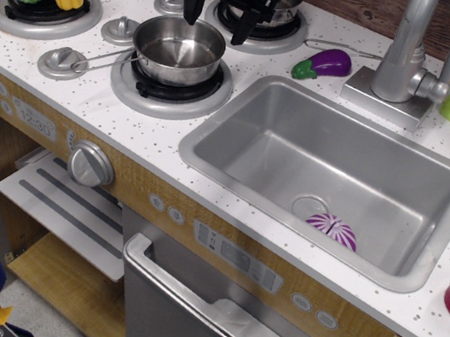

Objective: Pick up pan from stove

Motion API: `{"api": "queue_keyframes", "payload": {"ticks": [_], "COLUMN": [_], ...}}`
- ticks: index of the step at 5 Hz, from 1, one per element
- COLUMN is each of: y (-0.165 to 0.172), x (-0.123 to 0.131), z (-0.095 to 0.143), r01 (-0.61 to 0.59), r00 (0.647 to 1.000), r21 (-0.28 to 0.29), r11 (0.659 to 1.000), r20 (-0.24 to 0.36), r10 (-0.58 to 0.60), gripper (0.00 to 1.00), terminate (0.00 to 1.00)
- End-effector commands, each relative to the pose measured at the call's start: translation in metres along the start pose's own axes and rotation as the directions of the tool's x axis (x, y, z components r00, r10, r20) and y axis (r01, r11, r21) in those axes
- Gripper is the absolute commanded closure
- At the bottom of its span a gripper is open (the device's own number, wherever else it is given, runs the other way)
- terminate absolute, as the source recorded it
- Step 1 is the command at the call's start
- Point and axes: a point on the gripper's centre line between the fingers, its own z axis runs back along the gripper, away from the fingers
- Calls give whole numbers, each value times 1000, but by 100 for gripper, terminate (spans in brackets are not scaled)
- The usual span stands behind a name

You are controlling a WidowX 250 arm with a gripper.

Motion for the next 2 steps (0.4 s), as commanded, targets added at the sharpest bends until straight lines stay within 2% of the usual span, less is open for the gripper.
{"api": "queue_keyframes", "payload": {"ticks": [1,2], "y": [0,-1], "x": [0,0], "z": [0,-5], "r01": [0,-6], "r00": [1000,1000], "r21": [0,-20], "r11": [1000,1000], "r20": [0,2], "r10": [0,6], "gripper": [0,0], "terminate": [0,0]}}
